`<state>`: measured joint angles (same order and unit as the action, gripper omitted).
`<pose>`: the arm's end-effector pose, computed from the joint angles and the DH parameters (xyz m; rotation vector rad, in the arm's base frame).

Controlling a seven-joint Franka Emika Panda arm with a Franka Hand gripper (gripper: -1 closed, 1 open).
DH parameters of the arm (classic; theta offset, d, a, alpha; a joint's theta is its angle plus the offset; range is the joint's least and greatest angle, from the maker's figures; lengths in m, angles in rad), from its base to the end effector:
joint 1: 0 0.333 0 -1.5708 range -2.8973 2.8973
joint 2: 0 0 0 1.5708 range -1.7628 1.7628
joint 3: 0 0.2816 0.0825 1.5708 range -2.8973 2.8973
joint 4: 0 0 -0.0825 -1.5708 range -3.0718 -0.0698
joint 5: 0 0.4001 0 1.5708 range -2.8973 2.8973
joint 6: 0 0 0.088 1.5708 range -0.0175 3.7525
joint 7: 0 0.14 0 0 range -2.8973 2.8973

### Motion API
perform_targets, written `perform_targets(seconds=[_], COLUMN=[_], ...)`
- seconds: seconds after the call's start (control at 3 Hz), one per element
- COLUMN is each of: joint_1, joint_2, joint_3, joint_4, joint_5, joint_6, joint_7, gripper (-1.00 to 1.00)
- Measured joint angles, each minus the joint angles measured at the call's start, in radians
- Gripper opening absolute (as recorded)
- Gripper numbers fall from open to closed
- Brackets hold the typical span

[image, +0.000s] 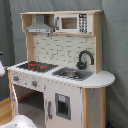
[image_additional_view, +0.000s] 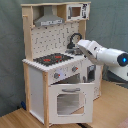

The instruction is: Play with the kitchen

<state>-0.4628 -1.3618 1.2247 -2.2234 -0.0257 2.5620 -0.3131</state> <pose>0.2789 0.4705 0.5258 1.3734 1.1145 1.1092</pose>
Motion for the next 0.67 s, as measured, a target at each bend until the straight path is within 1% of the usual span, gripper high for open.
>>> perform_targets(seconds=[0.33, 0.67], joint_1=[0.001, 0.012], joint_2=[0.032, 0.072], joint_3=[-0.025, -0.046], joint_4=[0.000, 0.002], joint_5=[0.026, 0.061], joint_6=[-0.016, -0.048], joint_7=[-0.096, -0.203], gripper=[1.00, 1.00])
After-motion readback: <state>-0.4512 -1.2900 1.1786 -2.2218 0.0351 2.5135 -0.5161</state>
